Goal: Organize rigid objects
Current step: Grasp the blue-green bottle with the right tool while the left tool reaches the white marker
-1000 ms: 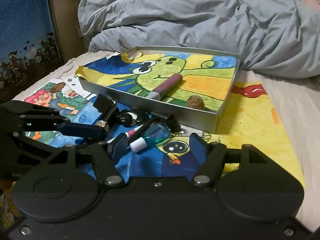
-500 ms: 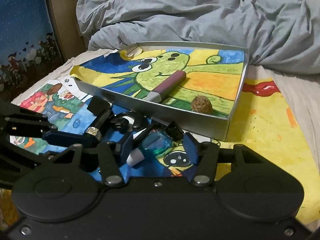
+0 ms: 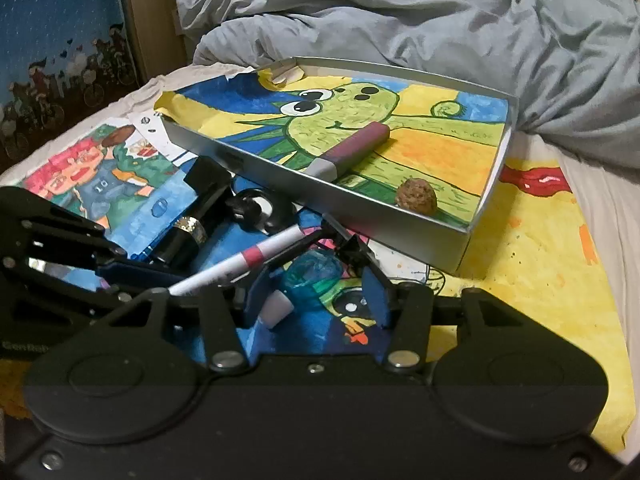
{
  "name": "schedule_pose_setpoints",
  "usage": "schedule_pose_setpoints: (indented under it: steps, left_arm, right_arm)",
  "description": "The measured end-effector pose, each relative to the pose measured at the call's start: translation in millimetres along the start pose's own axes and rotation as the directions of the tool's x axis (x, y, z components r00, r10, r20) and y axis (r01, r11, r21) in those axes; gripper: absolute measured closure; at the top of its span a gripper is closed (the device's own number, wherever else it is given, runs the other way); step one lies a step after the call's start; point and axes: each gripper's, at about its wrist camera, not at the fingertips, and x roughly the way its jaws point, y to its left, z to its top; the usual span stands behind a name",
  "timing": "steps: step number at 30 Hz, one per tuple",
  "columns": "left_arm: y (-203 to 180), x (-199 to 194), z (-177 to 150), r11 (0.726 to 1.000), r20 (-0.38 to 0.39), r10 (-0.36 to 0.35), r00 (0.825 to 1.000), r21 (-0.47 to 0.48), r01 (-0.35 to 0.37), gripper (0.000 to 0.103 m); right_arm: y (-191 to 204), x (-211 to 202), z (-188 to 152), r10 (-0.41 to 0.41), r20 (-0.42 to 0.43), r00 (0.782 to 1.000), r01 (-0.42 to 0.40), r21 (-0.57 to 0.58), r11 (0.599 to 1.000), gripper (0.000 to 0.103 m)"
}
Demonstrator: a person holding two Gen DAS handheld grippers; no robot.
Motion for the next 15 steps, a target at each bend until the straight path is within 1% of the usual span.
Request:
schedule_pose_setpoints:
  steps: [1,2,3,5,6,8,11,15]
  left_arm:
    - [0,0,0,1.000,0.001,0.006,1.000,-0.013,-0.006,0.087]
    - [1,0,-1,1.000,0.003,0.009,1.000,-0.028,-0.009,0.088]
    - [2,-1,-1,0.999,0.003,0.010,1.000,-0.043,-0.009,0.088]
    - [3,-3,-2,0.998,0.000,0.011,1.000,-0.064,-0.011,0.090]
    - [2,-5,-3,0.997,-0.002,0.012,1.000,-0.071,-0.012,0.090]
    - [1,-10,-7,0.996,-0.002,0.018,1.000,-0.088,-0.018,0.090]
    - [1,-18,-14,0.990,0.003,0.029,1.000,-0.135,-0.028,0.090]
    - [-3,-29,-25,0.982,0.013,0.044,0.999,-0.187,-0.041,0.091]
  right_arm:
    - [2,0,0,0.000,0.001,1.000,0.000,-0.005,1.000,0.060]
    - [3,-1,-1,0.001,0.001,1.000,-0.001,-0.008,1.000,0.062]
    - [3,-1,-1,0.016,-0.001,1.000,-0.016,-0.007,1.000,0.069]
    - [6,-3,-2,0.021,-0.007,1.000,-0.021,-0.018,1.000,0.074]
    - [8,-5,-2,0.030,-0.012,0.999,-0.030,-0.021,0.999,0.081]
    - [13,-9,-4,0.042,-0.023,0.999,-0.042,-0.027,0.999,0.087]
    - [27,-16,-10,-0.005,-0.026,1.000,0.003,-0.093,0.996,0.091]
    - [34,-27,-15,-0.028,-0.028,0.999,0.025,-0.097,0.995,0.096]
